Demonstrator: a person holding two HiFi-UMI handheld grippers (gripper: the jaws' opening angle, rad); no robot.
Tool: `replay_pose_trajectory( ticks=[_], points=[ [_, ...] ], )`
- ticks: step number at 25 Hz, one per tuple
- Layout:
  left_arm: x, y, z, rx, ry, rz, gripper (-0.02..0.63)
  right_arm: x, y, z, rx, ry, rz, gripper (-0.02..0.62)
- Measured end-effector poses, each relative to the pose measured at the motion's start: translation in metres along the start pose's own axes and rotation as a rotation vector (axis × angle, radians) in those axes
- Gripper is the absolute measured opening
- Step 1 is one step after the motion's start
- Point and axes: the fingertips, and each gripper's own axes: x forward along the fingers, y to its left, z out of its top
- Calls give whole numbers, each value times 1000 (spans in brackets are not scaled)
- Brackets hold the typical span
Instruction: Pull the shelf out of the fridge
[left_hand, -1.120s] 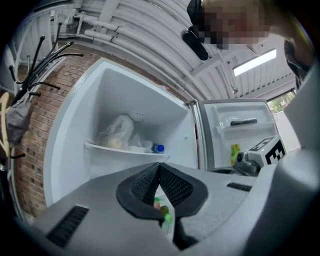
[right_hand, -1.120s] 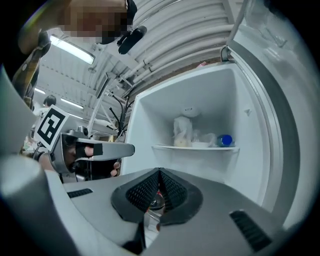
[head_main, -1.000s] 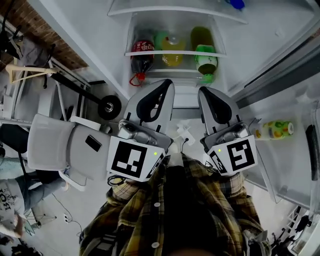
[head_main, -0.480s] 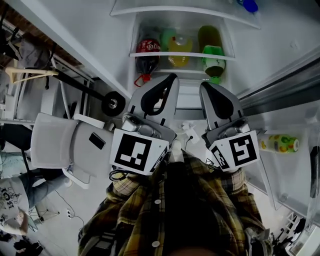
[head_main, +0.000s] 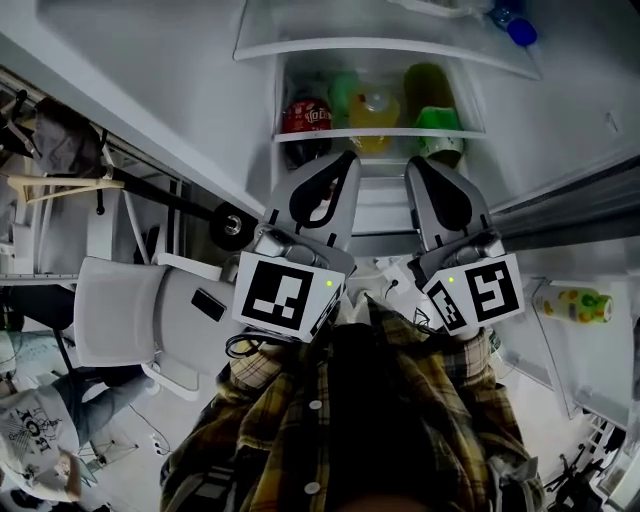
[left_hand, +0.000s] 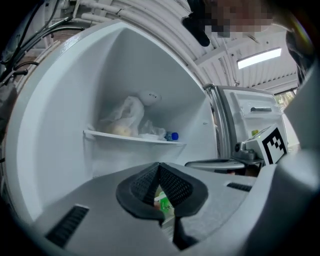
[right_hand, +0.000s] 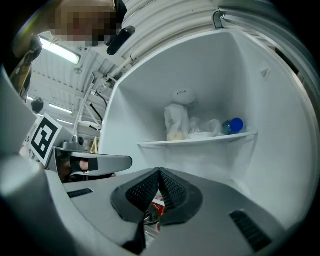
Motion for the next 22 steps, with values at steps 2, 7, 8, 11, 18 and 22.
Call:
replay_pose_trajectory(
  ticks=[2,7,8,11,18,22],
  points=[
    [3,5,-3,-5,6,-13,3,6,0,-1,6,1,-14,15],
    [7,11,-8,-26,13,-21,3,16,-2,-7,38,15,-21,15],
    [8,11,-9,-29,15,-18,3,17,-3,-9,49,17,-22,15],
    [9,12,-10,-35,17,-7,3,20,-6,-10,73,23,-23,15],
    [18,10,-15,-54,23,17,3,29,-23,-31,172,86,-36,15],
    [22,10,-19,-64,29,22,3,33,-33,-52,322,120,-30,17]
  ],
)
